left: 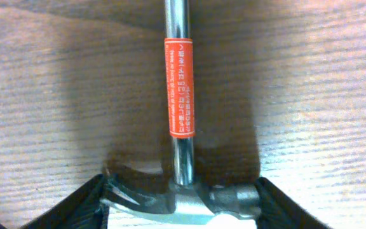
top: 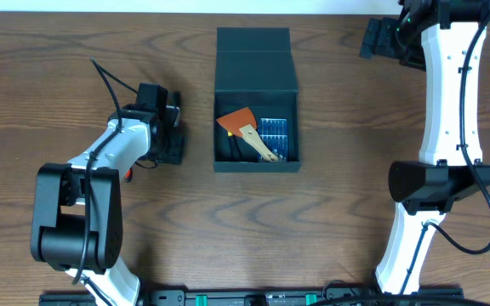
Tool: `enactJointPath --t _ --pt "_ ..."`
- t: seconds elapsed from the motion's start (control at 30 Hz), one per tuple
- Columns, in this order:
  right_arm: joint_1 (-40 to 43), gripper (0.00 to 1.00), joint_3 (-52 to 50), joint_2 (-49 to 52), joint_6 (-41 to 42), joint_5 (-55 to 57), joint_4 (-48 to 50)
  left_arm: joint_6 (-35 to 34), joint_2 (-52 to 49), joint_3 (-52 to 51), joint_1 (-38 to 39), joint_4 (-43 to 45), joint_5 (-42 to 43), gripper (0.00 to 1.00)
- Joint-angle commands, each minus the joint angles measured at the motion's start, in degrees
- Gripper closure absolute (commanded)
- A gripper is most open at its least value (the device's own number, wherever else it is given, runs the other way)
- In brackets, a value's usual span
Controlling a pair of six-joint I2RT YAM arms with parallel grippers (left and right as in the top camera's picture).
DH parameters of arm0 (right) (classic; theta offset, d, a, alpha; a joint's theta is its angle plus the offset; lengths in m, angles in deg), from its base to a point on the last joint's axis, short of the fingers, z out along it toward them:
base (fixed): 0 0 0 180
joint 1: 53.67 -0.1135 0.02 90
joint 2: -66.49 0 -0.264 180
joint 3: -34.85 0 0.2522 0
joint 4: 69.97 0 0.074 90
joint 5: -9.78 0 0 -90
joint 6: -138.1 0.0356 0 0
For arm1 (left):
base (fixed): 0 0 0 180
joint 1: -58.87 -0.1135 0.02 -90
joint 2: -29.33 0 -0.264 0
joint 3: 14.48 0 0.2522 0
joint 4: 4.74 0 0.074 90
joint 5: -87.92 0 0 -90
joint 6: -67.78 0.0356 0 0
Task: Pack container
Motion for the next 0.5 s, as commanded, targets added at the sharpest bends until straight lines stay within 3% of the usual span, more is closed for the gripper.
enactJointPath --t 0.0,0.37,0.47 --pt "0.2 0.01 0.8 -0.2 0.6 0.6 -0.1 0.7 -1.5 0.0 0.1 -0.5 1.4 0.61" --pt "0.2 0.01 0.8 -0.2 0.6 0.6 0.0 0.7 -1.5 0.0 0.1 -0.5 1.4 0.65" --pt "0.2 0.01 0.8 -0.2 0.6 0.6 0.0 0.7 -1.5 0.0 0.1 -0.5 1.4 0.58"
